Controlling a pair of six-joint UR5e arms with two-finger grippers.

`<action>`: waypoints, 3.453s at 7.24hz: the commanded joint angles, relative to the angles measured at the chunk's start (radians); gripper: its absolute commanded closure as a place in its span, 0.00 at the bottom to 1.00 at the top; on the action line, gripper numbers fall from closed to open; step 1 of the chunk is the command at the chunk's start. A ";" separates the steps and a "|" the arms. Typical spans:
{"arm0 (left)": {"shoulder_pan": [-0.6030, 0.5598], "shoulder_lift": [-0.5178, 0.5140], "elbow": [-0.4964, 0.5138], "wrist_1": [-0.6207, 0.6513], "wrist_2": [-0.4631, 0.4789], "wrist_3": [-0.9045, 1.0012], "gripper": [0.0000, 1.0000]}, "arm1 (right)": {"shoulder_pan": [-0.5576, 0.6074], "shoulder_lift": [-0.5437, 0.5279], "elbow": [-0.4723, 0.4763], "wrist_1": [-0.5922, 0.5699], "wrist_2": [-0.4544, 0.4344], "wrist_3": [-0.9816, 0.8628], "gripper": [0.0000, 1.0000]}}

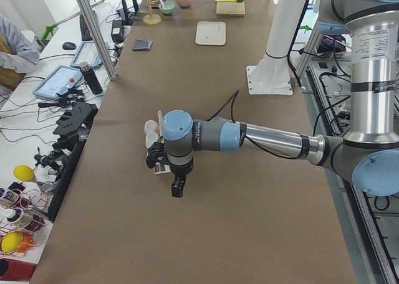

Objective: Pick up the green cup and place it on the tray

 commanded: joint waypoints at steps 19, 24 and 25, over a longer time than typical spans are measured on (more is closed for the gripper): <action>0.558 -0.400 -0.144 0.643 0.549 0.017 0.01 | -0.270 -0.154 -0.007 0.626 0.093 0.641 0.01; 0.771 -0.677 -0.022 0.999 0.813 0.022 0.01 | -0.360 -0.226 -0.017 0.687 0.090 0.627 0.01; 0.828 -0.746 0.032 1.044 0.893 0.031 0.01 | -0.377 -0.226 -0.022 0.687 0.085 0.627 0.01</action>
